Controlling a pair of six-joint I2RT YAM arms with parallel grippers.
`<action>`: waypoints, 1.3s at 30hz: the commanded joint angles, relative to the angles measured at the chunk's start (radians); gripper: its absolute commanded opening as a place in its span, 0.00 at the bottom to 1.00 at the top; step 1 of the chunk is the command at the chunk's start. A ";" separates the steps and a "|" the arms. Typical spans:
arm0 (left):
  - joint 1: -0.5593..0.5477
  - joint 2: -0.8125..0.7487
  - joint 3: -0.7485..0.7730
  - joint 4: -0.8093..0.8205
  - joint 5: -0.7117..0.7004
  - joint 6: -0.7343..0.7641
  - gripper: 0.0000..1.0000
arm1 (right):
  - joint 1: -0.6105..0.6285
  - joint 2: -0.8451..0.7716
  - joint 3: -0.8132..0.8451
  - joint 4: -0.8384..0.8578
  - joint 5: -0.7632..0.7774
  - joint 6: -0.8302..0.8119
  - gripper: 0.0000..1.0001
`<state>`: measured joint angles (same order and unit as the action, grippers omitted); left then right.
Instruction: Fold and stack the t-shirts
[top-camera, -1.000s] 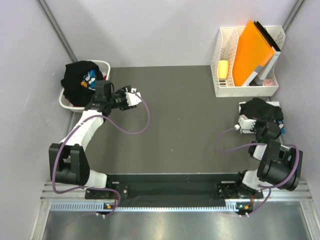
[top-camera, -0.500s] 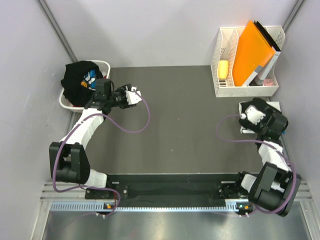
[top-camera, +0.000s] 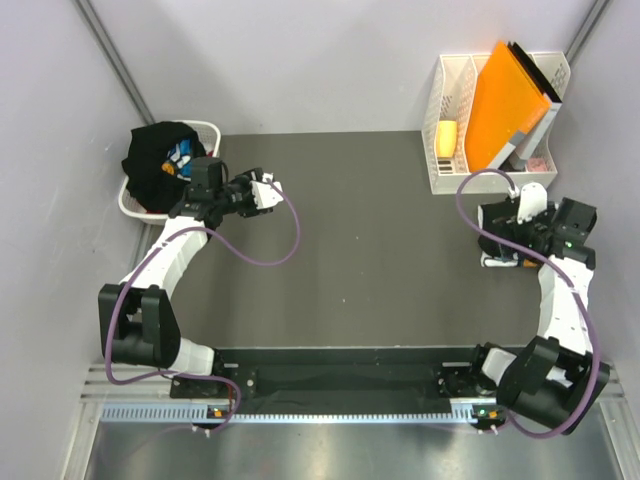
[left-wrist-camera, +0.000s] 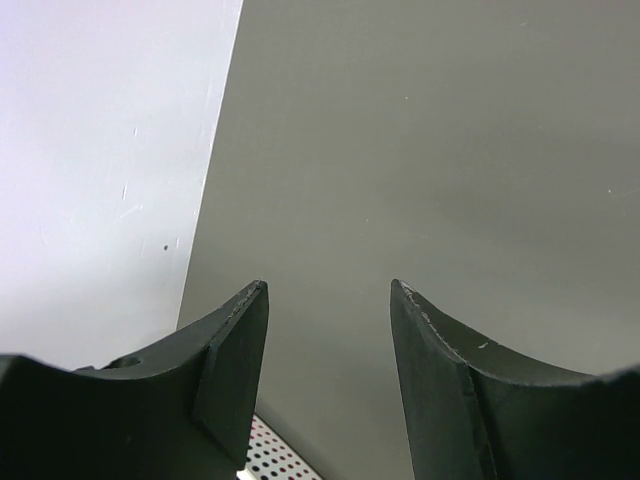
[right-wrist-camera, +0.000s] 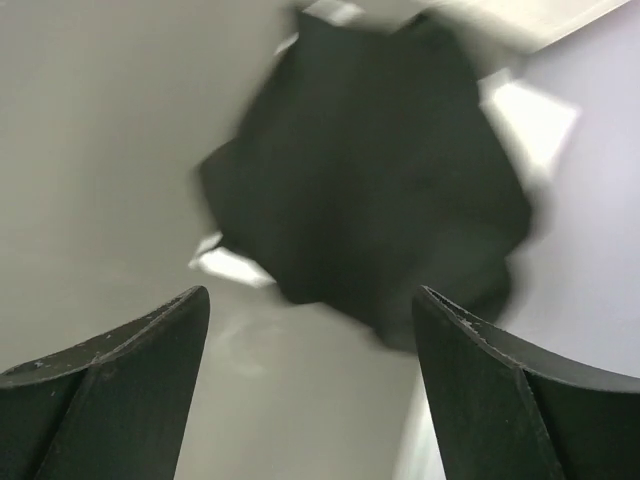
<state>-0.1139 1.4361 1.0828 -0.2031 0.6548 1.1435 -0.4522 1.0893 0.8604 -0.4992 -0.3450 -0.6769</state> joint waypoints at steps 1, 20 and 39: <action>-0.003 -0.011 0.012 0.025 0.028 -0.002 0.57 | 0.007 -0.003 0.020 -0.096 -0.088 0.122 0.77; -0.004 -0.008 0.005 0.021 0.000 -0.008 0.57 | 0.014 0.231 0.002 0.237 -0.020 0.254 0.00; 0.002 -0.048 -0.047 0.088 -0.012 -0.030 0.56 | 0.014 0.472 0.100 0.065 0.139 0.125 0.00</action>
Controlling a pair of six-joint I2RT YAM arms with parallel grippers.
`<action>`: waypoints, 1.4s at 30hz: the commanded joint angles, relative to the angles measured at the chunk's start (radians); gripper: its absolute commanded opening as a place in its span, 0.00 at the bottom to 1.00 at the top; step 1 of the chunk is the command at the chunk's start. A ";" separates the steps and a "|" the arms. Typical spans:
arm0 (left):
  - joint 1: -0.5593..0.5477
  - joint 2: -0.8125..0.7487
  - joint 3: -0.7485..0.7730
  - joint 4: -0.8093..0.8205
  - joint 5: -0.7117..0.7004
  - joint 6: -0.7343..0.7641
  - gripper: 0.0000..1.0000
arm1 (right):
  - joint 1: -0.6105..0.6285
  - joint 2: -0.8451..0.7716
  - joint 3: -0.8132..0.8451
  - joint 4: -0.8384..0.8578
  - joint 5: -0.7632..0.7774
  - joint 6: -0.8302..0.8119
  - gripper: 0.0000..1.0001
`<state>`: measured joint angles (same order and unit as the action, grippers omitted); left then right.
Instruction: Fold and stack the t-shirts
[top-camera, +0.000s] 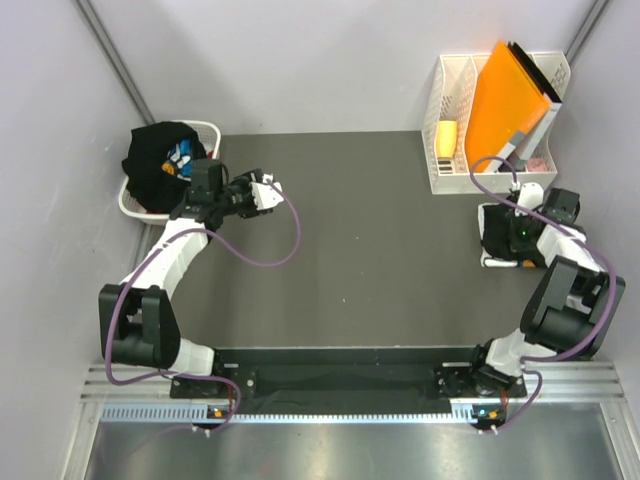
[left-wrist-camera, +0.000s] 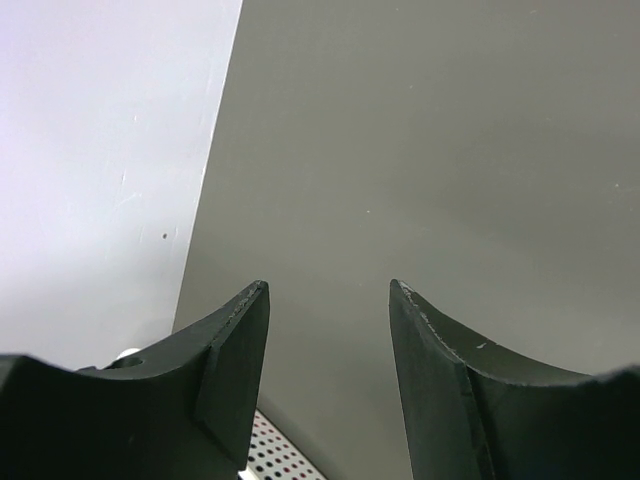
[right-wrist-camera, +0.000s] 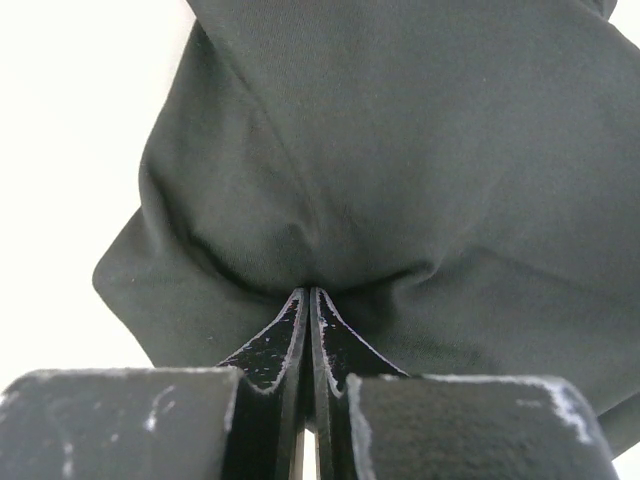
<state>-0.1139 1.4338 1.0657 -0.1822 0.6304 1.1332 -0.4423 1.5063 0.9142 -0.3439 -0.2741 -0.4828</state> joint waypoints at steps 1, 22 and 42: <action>0.002 -0.049 -0.036 0.070 0.017 -0.023 0.56 | 0.002 0.058 0.046 -0.098 0.075 -0.088 0.00; 0.003 -0.052 -0.018 0.122 0.046 -0.095 0.56 | 0.070 -0.172 0.106 -0.345 0.073 -0.186 0.00; 0.002 -0.162 0.293 -0.311 -0.087 -0.484 0.77 | 0.183 -0.259 0.661 -0.912 0.044 -0.185 1.00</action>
<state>-0.1139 1.3201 1.2324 -0.3344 0.5995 0.8562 -0.2680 1.2324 1.4178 -1.0912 -0.2180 -0.6888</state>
